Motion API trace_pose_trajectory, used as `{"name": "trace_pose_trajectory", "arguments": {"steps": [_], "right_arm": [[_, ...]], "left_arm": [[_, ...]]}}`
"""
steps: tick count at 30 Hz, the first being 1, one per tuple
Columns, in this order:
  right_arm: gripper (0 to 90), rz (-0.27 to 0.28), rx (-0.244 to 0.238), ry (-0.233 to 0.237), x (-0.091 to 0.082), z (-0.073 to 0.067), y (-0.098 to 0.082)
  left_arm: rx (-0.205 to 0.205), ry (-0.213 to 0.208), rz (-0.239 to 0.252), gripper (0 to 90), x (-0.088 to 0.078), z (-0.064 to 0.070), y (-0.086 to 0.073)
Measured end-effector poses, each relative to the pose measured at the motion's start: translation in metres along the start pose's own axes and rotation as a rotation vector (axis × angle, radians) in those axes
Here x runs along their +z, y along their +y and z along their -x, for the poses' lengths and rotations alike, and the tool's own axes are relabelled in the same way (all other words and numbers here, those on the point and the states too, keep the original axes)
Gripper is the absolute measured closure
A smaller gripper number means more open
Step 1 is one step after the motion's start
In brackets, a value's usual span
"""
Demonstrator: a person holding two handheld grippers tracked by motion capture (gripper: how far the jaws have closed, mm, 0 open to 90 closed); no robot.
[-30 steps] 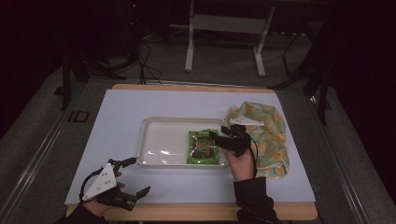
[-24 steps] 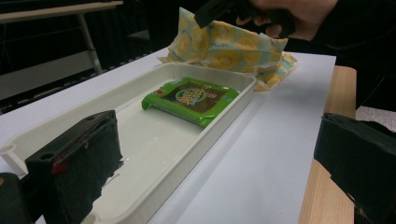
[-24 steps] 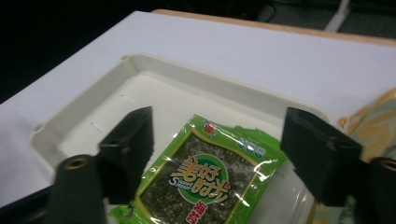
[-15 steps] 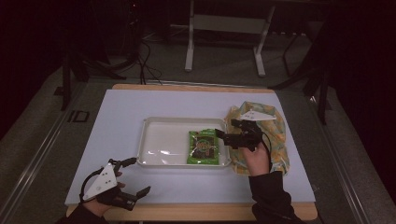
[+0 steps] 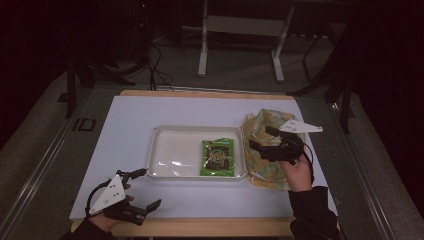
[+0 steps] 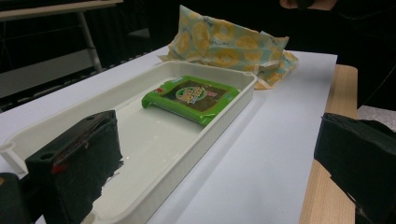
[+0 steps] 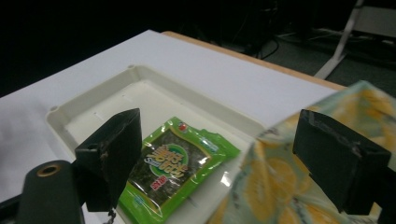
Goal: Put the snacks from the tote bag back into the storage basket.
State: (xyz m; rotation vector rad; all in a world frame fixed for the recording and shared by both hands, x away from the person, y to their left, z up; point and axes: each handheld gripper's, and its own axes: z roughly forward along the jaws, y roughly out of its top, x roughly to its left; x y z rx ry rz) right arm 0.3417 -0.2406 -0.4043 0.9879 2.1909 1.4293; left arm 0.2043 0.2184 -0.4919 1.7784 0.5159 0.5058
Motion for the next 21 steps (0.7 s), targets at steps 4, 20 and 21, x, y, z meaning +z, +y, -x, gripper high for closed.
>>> {"name": "trace_pose_trajectory", "arguments": {"steps": [4, 20, 21], "right_arm": [[15.7, 0.000, -0.001, -0.047, -0.014, 0.009, -0.008], [15.8, 0.020, 0.023, -0.155, -0.048, 0.016, -0.047], [15.8, 0.016, 0.024, -0.164, -0.051, 0.015, -0.049]], "left_arm": [[0.000, 0.000, 0.000, 1.0, 0.000, 0.000, 0.000], [0.000, 0.001, -0.011, 1.0, 0.001, 0.000, -0.001], [0.000, 0.002, -0.009, 1.0, 0.000, 0.000, -0.001]]}}
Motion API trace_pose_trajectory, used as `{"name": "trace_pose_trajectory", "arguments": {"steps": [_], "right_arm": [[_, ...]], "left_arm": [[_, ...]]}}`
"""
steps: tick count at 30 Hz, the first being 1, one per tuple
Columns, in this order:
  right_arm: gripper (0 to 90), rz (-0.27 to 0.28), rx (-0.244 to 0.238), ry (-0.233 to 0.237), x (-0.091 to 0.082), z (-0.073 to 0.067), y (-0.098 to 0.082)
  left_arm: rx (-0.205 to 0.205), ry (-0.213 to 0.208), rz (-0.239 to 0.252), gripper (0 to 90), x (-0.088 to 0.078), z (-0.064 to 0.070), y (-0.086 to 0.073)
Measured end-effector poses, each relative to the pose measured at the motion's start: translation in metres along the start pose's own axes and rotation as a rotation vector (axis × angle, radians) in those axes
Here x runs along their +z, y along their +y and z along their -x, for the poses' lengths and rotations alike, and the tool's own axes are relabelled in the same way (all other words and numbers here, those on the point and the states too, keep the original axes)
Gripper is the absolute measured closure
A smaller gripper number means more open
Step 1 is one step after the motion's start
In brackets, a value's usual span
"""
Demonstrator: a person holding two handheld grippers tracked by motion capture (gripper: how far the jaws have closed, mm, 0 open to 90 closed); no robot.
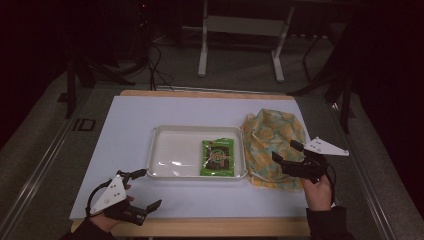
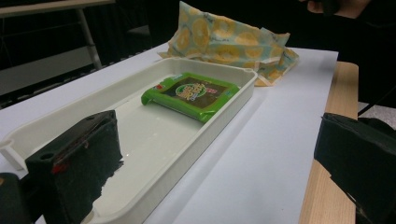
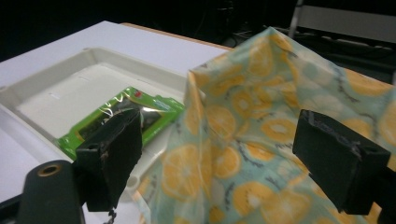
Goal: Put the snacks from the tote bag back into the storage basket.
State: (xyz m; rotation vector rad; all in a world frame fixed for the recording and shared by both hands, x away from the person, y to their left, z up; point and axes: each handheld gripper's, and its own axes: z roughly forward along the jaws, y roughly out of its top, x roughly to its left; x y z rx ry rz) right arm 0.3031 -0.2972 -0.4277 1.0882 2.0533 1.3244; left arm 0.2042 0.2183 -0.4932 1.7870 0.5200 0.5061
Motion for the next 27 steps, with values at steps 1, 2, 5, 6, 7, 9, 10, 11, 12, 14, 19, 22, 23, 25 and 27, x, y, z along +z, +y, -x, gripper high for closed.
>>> {"name": "trace_pose_trajectory", "arguments": {"steps": [1, 2, 5, 6, 7, 9, 10, 11, 12, 14, 19, 22, 23, 25, 27], "right_arm": [[15.8, 0.009, 0.004, -0.010, -0.004, 0.001, -0.005], [15.8, 0.009, 0.004, -0.010, -0.004, 0.001, -0.005], [15.8, 0.008, 0.002, -0.026, -0.008, 0.001, -0.009], [15.8, 0.011, 0.004, -0.030, -0.010, 0.001, -0.012], [15.8, 0.010, 0.010, -0.038, -0.015, 0.001, -0.016], [15.8, 0.016, 0.014, -0.050, -0.018, 0.002, -0.020], [15.8, 0.018, 0.020, -0.053, -0.020, 0.002, -0.022], [15.8, 0.024, 0.025, -0.054, -0.022, 0.003, -0.024], [15.8, 0.027, 0.028, -0.055, -0.024, 0.003, -0.026], [15.8, 0.035, 0.027, -0.067, -0.027, 0.004, -0.029], [15.8, 0.066, 0.037, -0.096, -0.036, 0.004, -0.037], [15.8, 0.070, 0.041, -0.108, -0.039, 0.005, -0.042], [15.8, 0.069, 0.044, -0.111, -0.040, 0.005, -0.043], [15.8, 0.073, 0.048, -0.115, -0.042, 0.006, -0.046], [15.8, 0.085, 0.043, -0.122, -0.043, 0.006, -0.048]], "left_arm": [[0.000, 0.001, 0.001, 1.0, 0.000, 0.000, 0.000], [-0.001, 0.001, 0.002, 1.0, 0.000, 0.000, 0.000], [-0.001, 0.001, 0.004, 1.0, -0.001, 0.000, 0.000], [0.000, 0.001, 0.003, 1.0, 0.000, 0.000, 0.000], [0.000, 0.001, 0.002, 1.0, 0.000, 0.000, 0.000], [0.001, 0.000, 0.002, 1.0, 0.000, 0.000, 0.000], [0.000, 0.000, 0.002, 1.0, 0.000, 0.000, 0.000], [0.000, -0.001, 0.002, 1.0, 0.000, 0.000, 0.000], [0.001, -0.002, 0.001, 1.0, -0.001, 0.000, 0.000], [-0.001, 0.000, -0.002, 1.0, 0.000, 0.000, 0.000], [-0.010, 0.000, -0.007, 1.0, 0.000, -0.001, 0.000], [-0.012, 0.000, -0.007, 1.0, -0.001, -0.001, 0.000], [-0.013, 0.000, -0.007, 1.0, -0.001, -0.001, 0.000], [-0.013, -0.001, -0.008, 1.0, 0.000, -0.001, 0.000], [-0.013, -0.003, -0.006, 1.0, 0.000, -0.001, 0.000]]}}
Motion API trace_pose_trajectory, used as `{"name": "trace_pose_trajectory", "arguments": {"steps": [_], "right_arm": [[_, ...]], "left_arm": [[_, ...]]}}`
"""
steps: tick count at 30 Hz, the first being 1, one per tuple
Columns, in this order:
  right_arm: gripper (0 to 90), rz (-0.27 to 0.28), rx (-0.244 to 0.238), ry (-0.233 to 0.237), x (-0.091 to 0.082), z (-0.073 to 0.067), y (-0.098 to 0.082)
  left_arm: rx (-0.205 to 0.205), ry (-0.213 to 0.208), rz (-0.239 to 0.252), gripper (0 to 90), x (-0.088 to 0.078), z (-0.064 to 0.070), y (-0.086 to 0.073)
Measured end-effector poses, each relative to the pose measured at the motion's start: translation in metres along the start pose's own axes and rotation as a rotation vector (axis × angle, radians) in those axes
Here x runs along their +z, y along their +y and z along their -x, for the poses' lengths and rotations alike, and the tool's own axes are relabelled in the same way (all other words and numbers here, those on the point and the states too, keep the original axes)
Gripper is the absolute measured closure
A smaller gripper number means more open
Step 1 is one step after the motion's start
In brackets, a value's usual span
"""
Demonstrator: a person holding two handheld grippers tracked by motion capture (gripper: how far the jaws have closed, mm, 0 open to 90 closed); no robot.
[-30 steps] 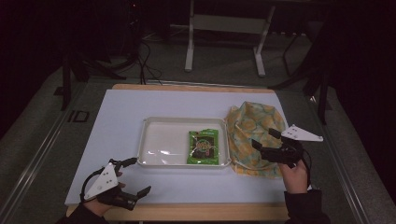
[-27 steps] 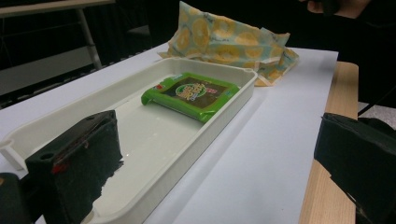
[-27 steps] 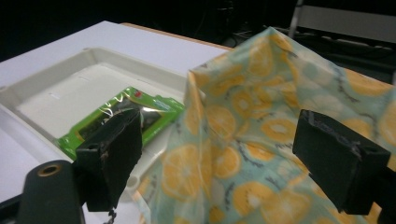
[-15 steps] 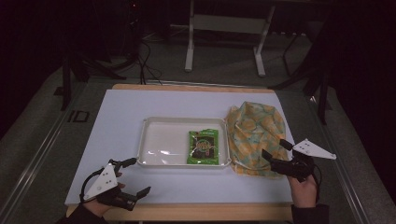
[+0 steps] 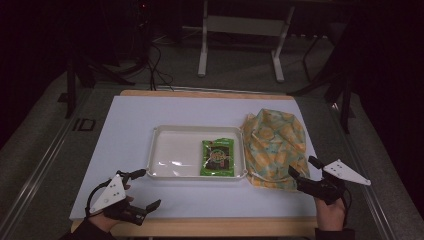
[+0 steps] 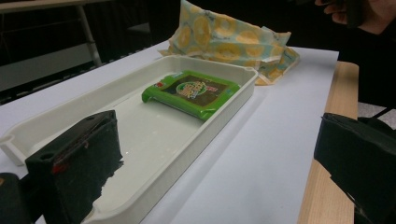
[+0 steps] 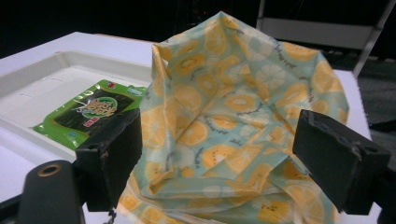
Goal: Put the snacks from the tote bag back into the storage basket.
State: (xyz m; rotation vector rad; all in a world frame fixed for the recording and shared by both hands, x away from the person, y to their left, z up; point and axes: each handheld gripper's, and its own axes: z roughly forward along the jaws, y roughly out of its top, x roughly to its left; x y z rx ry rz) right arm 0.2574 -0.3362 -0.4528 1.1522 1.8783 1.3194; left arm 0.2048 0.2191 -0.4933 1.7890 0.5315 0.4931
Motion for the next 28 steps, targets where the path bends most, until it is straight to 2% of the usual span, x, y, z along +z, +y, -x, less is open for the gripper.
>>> {"name": "trace_pose_trajectory", "arguments": {"steps": [3, 6, 10, 13, 14, 15, 16, 17, 19, 23, 28], "right_arm": [[15.8, 0.021, -0.036, -0.019, -0.002, -0.001, -0.003], [15.8, 0.015, -0.051, -0.005, -0.001, -0.003, -0.005], [15.5, 0.021, -0.103, 0.002, 0.002, -0.006, -0.007], [14.9, 0.067, -0.128, -0.026, 0.000, -0.004, -0.008], [14.9, 0.067, -0.128, -0.026, 0.000, -0.004, -0.008], [14.6, 0.087, -0.134, -0.034, -0.001, -0.002, -0.008], [14.6, 0.134, -0.149, -0.053, -0.002, 0.001, -0.009], [14.7, 0.145, -0.153, -0.060, -0.002, 0.001, -0.009], [14.7, 0.164, -0.152, -0.052, -0.002, 0.003, -0.011], [14.7, 0.143, -0.133, 0.002, 0.003, 0.005, -0.013], [14.9, 0.129, -0.144, -0.001, 0.006, 0.002, -0.013]], "left_arm": [[-0.005, -0.001, 0.004, 1.0, 0.000, 0.000, 0.000], [-0.008, -0.002, 0.002, 1.0, -0.001, -0.001, 0.000], [-0.013, -0.004, 0.002, 1.0, -0.001, -0.001, 0.000], [-0.019, -0.003, 0.001, 1.0, -0.001, -0.002, 0.000], [-0.019, -0.003, 0.001, 1.0, -0.001, -0.002, 0.000], [-0.030, -0.001, 0.004, 1.0, -0.001, -0.002, 0.000], [-0.032, 0.004, 0.001, 1.0, -0.001, -0.003, 0.000], [-0.037, 0.008, -0.003, 1.0, -0.001, -0.003, 0.000], [-0.039, 0.011, 0.000, 1.0, -0.001, -0.004, 0.000], [-0.047, 0.003, 0.014, 1.0, -0.002, -0.004, 0.000], [-0.042, 0.006, 0.010, 1.0, -0.003, -0.003, 0.000]]}}
